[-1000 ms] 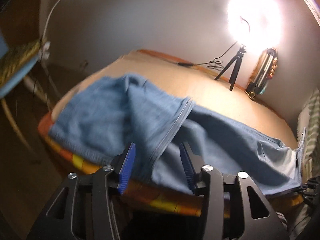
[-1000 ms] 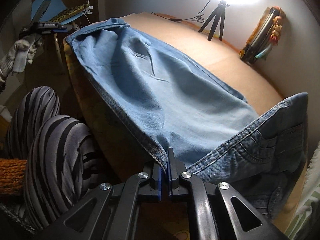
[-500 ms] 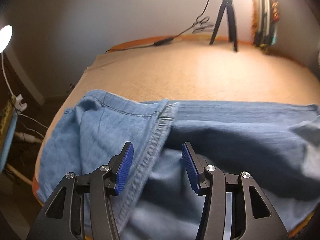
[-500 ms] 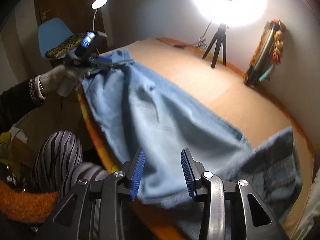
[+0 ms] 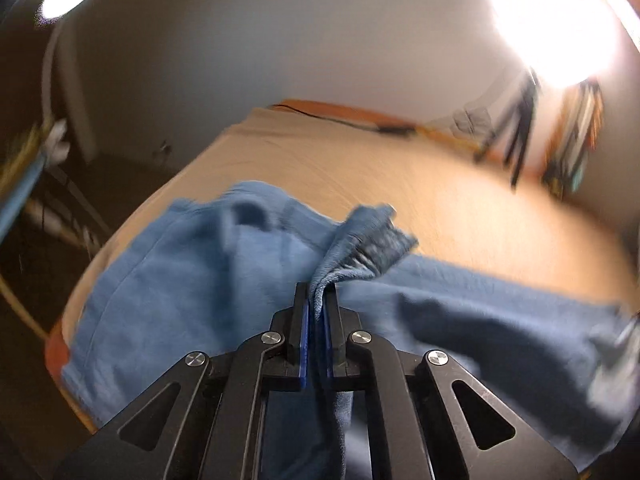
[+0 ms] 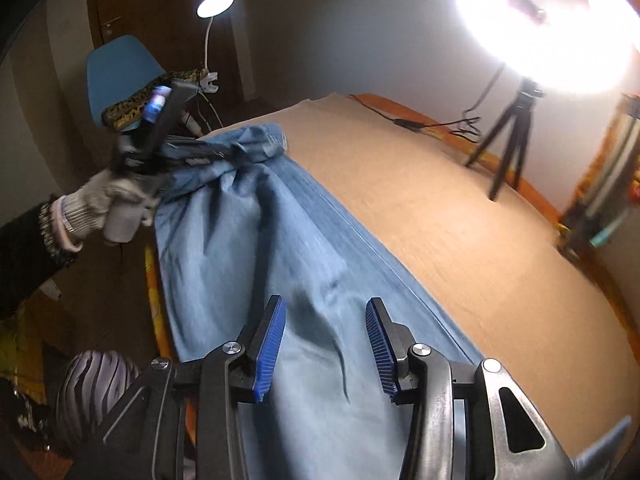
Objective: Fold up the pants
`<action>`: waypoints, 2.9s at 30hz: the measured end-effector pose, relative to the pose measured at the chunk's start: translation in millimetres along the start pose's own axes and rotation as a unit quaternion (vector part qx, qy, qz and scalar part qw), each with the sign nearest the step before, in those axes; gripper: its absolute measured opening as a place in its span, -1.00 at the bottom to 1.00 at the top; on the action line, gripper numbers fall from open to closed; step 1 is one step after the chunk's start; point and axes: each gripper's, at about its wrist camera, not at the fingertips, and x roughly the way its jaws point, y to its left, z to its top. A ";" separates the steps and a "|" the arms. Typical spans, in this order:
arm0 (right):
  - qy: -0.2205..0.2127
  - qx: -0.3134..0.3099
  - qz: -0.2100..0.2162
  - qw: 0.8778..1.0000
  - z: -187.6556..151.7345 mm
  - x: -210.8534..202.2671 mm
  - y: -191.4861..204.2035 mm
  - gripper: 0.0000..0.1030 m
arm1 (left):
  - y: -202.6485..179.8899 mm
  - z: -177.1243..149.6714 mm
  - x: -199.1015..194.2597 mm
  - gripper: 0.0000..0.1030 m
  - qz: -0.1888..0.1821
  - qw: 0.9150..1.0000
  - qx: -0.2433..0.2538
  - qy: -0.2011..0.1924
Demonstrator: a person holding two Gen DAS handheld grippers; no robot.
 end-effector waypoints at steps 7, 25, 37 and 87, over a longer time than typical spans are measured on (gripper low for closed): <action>0.022 0.011 0.011 1.000 30.4 55.9 -9.5 -0.16 | 70.8 -21.9 -29.5 -0.93 0.022 0.996 -0.080 -0.026; 0.010 0.045 0.087 0.995 119.4 121.5 11.8 -0.09 | 89.4 -12.2 6.5 0.22 -0.106 0.981 -0.161 0.039; 0.001 0.064 0.121 0.991 167.6 153.9 35.1 -0.06 | 98.3 -16.3 28.3 -0.96 -0.121 0.970 -0.208 0.027; 0.054 -0.017 0.019 0.998 171.0 186.1 42.2 -0.20 | 169.9 -62.9 -39.1 -0.91 -0.010 0.980 -0.197 -0.034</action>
